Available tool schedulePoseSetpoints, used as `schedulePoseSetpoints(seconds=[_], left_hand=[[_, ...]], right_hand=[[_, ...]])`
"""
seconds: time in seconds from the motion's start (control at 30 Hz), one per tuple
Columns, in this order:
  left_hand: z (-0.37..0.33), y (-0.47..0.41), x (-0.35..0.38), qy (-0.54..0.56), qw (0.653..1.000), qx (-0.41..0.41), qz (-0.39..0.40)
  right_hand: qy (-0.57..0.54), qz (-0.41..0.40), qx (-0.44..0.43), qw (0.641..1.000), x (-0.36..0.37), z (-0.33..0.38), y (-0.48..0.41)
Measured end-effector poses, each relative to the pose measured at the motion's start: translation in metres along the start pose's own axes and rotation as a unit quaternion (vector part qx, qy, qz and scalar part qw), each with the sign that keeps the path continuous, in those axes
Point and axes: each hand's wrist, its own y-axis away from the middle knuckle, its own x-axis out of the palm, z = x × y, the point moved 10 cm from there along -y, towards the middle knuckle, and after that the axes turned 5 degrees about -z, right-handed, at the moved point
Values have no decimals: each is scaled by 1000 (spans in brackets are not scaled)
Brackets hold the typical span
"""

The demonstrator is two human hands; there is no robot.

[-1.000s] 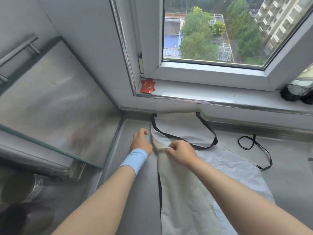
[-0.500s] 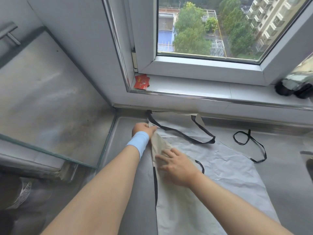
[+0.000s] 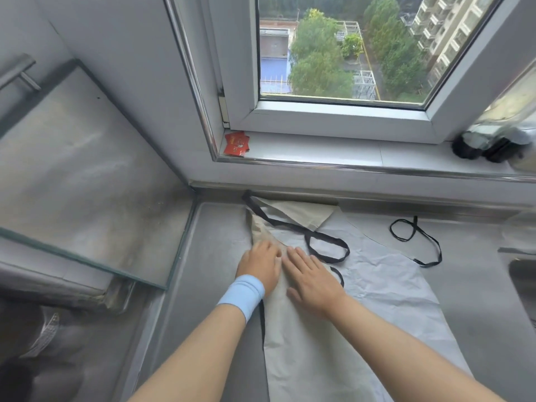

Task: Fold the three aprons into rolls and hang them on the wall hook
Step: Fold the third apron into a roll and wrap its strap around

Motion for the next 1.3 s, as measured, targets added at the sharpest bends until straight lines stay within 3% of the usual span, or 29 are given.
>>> schedulePoseSetpoints(seconds=[0.1,0.2,0.3,0.37,0.43,0.6,0.7,0.8,0.97,1.13,1.3], left_hand=[[21,17,39,-74,987,-53,134],[26,18,42,-141,969,-79,184],[-5,17,26,-140,978,-80,128],[-38,25,16,-95,992,-51,59],[-74,42,22,-58,998,-12,37],[-132,93,76,-74,988,-7,133],[-135,111,103,-101,973,-31,208],[-147,124,102,-98,976,-19,194],[-167,160,84,-101,990,-51,81],[-173,194,103,-97,982,-79,145],[-176,209,116,-119,976,-72,167]], right_hand=[[-7,-16,22,1000,-8,-14,18],[-7,-71,35,997,-16,-35,46],[-9,-49,95,994,-11,-72,78],[-20,-32,125,991,-8,-91,98],[-28,-21,134,990,-7,-103,115],[-42,-7,145,988,-4,-124,165],[-76,46,178,980,13,-145,199],[-81,88,179,977,33,-158,229],[-82,4,246,966,27,-167,258],[-166,-21,377,911,34,-174,294],[-175,-35,428,886,41,-181,320]])
